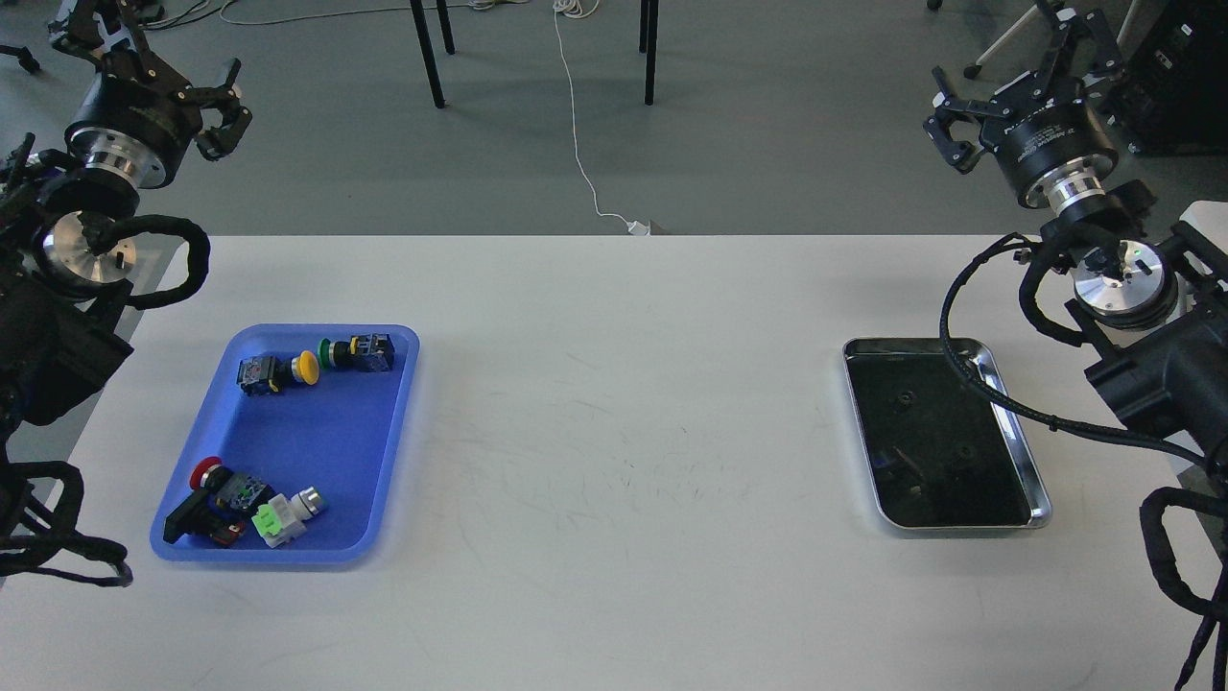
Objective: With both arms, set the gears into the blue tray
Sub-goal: 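Move the right gripper over the metal tray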
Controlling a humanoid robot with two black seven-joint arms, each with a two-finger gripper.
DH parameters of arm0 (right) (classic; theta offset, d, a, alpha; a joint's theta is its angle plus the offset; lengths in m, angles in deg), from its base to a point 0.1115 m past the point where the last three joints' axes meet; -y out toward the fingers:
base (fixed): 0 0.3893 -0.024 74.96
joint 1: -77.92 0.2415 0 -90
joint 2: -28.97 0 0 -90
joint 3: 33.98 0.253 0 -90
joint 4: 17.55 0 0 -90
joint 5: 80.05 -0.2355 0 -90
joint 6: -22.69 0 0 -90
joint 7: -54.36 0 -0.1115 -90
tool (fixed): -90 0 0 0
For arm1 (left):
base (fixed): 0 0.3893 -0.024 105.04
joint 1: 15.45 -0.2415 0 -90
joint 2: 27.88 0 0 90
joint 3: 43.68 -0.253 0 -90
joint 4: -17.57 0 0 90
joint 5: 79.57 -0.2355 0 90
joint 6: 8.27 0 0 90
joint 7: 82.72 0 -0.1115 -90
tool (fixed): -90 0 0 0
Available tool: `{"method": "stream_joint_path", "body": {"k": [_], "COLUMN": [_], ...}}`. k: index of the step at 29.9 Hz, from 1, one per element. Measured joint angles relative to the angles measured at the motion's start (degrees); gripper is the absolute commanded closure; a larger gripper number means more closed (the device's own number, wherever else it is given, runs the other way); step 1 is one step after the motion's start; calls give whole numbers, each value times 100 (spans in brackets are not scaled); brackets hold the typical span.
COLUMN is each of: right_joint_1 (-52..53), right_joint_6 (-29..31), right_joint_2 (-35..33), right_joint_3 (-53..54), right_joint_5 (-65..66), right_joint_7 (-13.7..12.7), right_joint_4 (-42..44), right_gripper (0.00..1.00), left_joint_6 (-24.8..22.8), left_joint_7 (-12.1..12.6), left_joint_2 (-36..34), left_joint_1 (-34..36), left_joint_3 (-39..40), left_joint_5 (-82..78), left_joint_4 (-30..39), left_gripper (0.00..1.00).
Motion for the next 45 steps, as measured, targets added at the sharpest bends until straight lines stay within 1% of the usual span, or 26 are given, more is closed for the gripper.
{"method": "stream_joint_path", "body": {"k": [10, 13, 15, 19, 24, 26, 31, 36, 40, 43, 45], "right_joint_1": [-8, 101, 278, 1072, 2161, 2510, 3363, 3855, 4281, 4555, 4654], "right_joint_6": [0, 0, 0, 0, 1, 0, 3, -41, -65, -70, -80], "right_joint_2": [-60, -245, -485, -818, -874, -888, -946, -900, -826, -594, -455], "right_joint_3": [-79, -182, -437, -1826, -3714, -4350, -5780, -6587, -7630, -8490, -8864], "right_joint_5": [10, 52, 89, 130, 188, 447, 2031, 3447, 4574, 5391, 5838], "right_joint_7": [-3, -21, -51, -78, -80, -79, -27, 2, 167, 318, 361], "right_joint_4": [-25, -107, -254, -432, -501, -596, -1316, -1817, -2316, -2547, -2619], "right_gripper": [1, 1, 1, 1, 1, 1, 3, 4, 4, 5, 6], "left_joint_6": [0, 0, 0, 0, 0, 0, 0, 0, 0, 0, 0], "left_joint_7": [8, 8, 8, 8, 10, 13, 13, 51, 83, 84, 61], "left_joint_2": [-38, -47, -48, -49, -69, -66, -20, -5, 12, 14, 18], "left_joint_1": [-1, 11, 12, 24, 37, 50, 54, 48, 33, 31, 28], "left_joint_3": [-8, -6, 1, 55, 77, 72, 54, -5, -27, -31, -31], "left_joint_5": [-10, -10, -7, 15, 21, 21, 21, -8, -21, -22, -23], "left_joint_4": [-6, -8, -9, -2, 0, 0, 18, 119, 133, 133, 133], "left_gripper": [2, 2, 2, 2, 2, 2, 2, 2, 2, 2, 2]}}
